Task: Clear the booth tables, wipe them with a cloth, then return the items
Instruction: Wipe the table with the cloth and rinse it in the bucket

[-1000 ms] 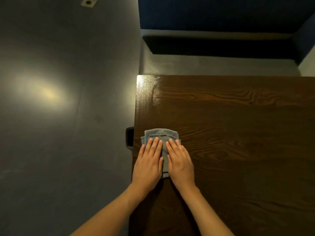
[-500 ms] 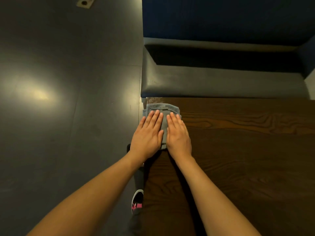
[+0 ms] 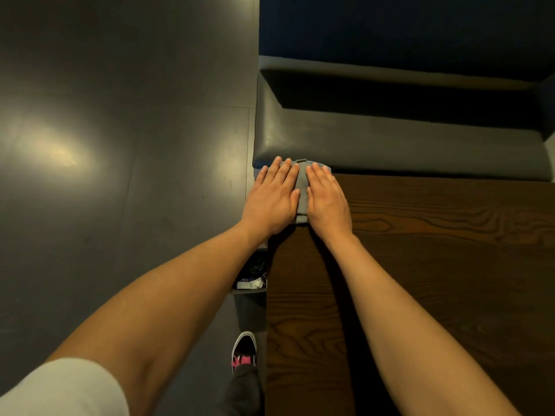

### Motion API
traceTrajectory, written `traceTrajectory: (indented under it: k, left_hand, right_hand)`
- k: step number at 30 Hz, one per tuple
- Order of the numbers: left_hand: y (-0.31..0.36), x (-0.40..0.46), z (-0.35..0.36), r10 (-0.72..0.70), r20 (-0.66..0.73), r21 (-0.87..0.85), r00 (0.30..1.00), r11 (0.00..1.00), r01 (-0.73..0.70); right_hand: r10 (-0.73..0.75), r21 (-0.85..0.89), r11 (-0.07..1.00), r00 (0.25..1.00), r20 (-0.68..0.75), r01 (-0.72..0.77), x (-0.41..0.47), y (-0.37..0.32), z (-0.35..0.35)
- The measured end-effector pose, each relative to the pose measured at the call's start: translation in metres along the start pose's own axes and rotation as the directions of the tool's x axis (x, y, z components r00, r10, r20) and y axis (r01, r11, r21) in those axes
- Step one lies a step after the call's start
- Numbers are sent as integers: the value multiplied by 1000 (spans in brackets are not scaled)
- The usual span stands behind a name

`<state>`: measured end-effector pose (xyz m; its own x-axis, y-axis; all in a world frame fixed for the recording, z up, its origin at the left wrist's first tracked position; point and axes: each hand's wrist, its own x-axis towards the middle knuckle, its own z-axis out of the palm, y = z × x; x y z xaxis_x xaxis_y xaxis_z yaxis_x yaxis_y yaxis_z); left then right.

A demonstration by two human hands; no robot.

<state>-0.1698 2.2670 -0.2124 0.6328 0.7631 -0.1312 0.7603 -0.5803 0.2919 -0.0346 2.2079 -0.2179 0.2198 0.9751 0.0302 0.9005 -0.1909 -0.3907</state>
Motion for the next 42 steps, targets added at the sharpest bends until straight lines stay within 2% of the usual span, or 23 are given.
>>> traceTrajectory:
  k: [10,25,33,42]
  left_hand:
    - [25,-61,16,-68,-19,-38,998,997,67]
    - [120,-227,64,-266,-35,44,963,963,267]
    - [159,-303,84,-269,-26,39,963,962,270]
    - [160,-383,99,-177,-4,98,984,979,177]
  right_hand:
    - [-23,58,998,1000,18,22,-54,-5,0]
    - [-191,90,979,978,80,184,-230,6,-11]
    - [-231,72,972,966,116,224,-313,15,-20]
    - [-199,101,978,969,148,185,-396,-7,-27]
